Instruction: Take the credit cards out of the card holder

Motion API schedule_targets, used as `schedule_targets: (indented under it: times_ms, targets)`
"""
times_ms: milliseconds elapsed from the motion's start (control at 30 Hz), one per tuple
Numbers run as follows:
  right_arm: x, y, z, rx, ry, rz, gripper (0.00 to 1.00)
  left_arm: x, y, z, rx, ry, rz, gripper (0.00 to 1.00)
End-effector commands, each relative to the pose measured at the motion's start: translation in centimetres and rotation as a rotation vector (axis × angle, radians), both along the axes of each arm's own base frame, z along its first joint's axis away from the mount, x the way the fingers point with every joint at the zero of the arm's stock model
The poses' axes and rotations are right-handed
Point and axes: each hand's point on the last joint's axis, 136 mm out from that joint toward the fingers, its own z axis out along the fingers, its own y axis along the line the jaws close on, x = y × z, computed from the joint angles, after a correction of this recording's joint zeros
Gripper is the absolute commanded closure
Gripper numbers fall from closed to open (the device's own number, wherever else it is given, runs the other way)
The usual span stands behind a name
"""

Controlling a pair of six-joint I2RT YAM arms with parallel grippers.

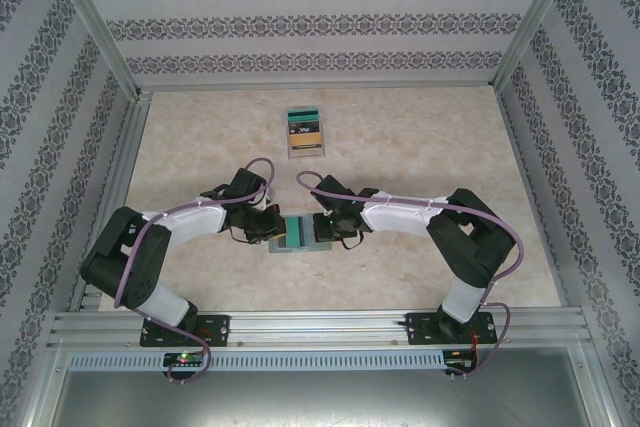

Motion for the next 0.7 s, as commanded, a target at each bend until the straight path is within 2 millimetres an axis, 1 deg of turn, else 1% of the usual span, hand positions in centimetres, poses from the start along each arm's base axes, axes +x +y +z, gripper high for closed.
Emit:
schedule_targets:
  times_ms: [0, 67, 167, 333, 433, 467, 533, 600, 633, 667]
  targets:
    - [-0.4, -1.3, -1.4, -0.049, 0.028, -0.006, 0.94, -0.8, 1.6, 0.7, 0.04, -0.007, 0.0, 1.0]
    - [-0.1, -1.3, -1.0, -0.038, 0.013, -0.011, 0.94, -1.0, 2.1, 1.2, 0.048, -0.017, 0.007, 1.0]
    - [0.4, -1.2, 0.0, -0.016, -0.016, -0.015, 0.93, -1.2, 2.3, 2.2, 0.041, -0.031, 0.014, 1.0]
    - [1.8, -0.9, 3.1, 0.033, -0.083, -0.017, 0.92, -1.4, 2.8, 4.1, 0.051, -0.069, 0.026, 1.0]
    - [2.6, -0.9, 5.1, 0.061, -0.126, -0.021, 0.89, -1.3, 3.1, 5.6, 0.069, -0.101, 0.018, 1.0]
    - [2.8, -1.0, 5.8, 0.072, -0.14, -0.026, 0.86, -1.1, 3.2, 6.2, 0.076, -0.119, 0.014, 1.0]
    - [3.3, -1.1, 7.2, 0.097, -0.169, -0.029, 0.73, -0.7, 3.4, 7.4, 0.089, -0.152, 0.006, 1.0]
    - [3.8, -1.4, 8.7, 0.118, -0.202, -0.042, 0.65, -0.1, 3.6, 8.6, 0.11, -0.196, -0.003, 1.0]
    - [4.1, -1.6, 9.4, 0.129, -0.22, -0.051, 0.59, 0.2, 3.7, 9.2, 0.128, -0.223, -0.013, 1.0]
    - [4.3, -1.9, 10.1, 0.139, -0.234, -0.061, 0.56, 0.7, 3.9, 9.9, 0.149, -0.25, -0.024, 1.0]
